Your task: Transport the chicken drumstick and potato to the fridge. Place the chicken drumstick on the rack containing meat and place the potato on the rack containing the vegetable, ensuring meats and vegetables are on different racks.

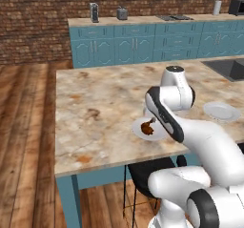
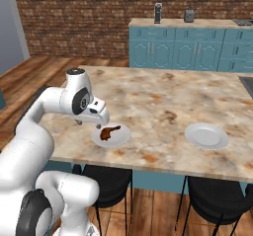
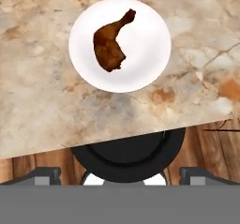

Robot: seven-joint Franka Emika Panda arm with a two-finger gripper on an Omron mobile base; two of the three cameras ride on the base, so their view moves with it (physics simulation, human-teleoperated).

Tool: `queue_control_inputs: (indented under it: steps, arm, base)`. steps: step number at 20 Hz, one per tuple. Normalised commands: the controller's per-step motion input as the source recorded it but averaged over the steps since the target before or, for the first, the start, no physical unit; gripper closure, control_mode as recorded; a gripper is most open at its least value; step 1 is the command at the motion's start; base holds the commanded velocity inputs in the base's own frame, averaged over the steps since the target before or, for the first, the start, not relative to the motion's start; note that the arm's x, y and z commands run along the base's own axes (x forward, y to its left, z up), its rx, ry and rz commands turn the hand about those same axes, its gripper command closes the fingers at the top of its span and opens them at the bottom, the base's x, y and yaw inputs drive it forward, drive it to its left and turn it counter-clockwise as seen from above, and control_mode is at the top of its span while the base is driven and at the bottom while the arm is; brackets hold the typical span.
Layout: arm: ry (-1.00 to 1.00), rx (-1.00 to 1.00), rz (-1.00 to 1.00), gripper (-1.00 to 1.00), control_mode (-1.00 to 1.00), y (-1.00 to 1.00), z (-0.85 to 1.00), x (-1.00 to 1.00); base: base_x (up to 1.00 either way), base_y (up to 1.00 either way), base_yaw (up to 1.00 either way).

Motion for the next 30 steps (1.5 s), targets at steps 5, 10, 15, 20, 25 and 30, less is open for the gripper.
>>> queue_control_inputs:
  steps: [5, 10, 15, 20, 25, 30]
  arm:
    - [0.19, 0.00, 0.00, -1.00, -1.00, -0.03, -0.44, 0.52]
    - [0.13, 0.00, 0.02, -1.00, -1.00, 0.00, -0.45, 0.59]
    - [0.12, 0.00, 0.03, -1.00, -1.00, 0.00, -0.51, 0.65]
    - [0.15, 0.00, 0.00, -1.00, -1.00, 0.00, -0.47, 0.62]
    - [0.07, 0.00, 0.00, -1.00, -1.00, 0.00, -0.36, 0.64]
    - [0.09, 0.00, 0.00, -1.00, -1.00, 0.00, -0.45, 0.63]
  base:
    - [0.00, 0.00, 0.00]
    - [0.00, 0.00, 0.00]
    - [0.00, 0.00, 0.00]
    - [0.00, 0.00, 0.00]
    - [0.00, 0.00, 0.00]
    - [0.00, 0.00, 0.00]
